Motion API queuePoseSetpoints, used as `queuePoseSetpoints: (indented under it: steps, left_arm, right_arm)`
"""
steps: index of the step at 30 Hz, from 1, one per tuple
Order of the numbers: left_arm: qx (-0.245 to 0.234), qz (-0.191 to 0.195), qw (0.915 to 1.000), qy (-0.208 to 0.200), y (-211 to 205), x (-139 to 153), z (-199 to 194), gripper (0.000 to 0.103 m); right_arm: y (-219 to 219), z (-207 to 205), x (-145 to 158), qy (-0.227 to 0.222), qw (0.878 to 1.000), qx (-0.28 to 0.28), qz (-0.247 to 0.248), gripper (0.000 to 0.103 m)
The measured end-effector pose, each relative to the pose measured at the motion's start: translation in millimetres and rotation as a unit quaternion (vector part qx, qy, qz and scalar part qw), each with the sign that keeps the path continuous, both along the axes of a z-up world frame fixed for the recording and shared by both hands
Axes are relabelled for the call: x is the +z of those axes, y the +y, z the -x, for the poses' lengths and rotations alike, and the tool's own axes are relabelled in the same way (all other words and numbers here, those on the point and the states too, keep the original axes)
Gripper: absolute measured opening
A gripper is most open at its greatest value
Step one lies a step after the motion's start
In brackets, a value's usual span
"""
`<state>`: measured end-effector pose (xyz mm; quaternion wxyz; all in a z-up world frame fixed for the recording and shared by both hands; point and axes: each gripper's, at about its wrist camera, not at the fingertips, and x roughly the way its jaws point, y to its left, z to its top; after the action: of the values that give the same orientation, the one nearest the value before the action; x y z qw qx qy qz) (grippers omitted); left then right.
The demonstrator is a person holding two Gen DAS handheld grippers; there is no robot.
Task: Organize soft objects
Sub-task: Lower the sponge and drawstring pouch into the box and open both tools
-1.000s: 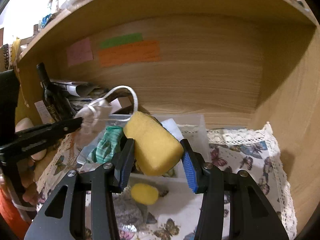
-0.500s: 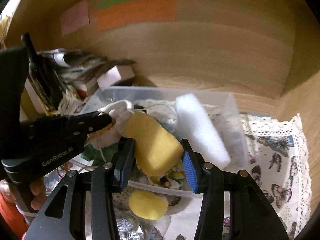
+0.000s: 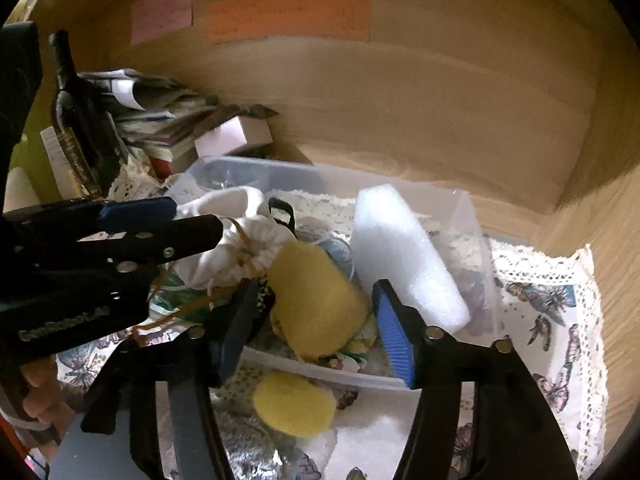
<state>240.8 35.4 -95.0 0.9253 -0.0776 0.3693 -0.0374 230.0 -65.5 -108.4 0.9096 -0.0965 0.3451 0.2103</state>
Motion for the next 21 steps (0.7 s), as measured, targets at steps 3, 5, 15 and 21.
queuePoseSetpoints:
  steps: [3,5,15,21]
  left_arm:
    - [-0.002,-0.002,0.9998,-0.017,0,13,13,0.060]
    - [0.000,-0.005,0.9995,-0.031,0,23,23,0.064]
    - [0.001,-0.008,0.9965,-0.083,-4,55,77,0.087]
    - [-0.002,-0.013,0.9972,-0.074,-4,44,95,0.091]
  right_arm:
    - [-6,11,12,-0.019,1.000,-0.002,-0.005,0.066]
    - [-12,21,21,-0.032,0.999,-0.006,-0.010,0.069]
    - [-39,53,40,-0.053,0.998,-0.021,-0.031,0.077]
    - [-46,56,21,-0.020,0.999,-0.025,-0.031,0.077]
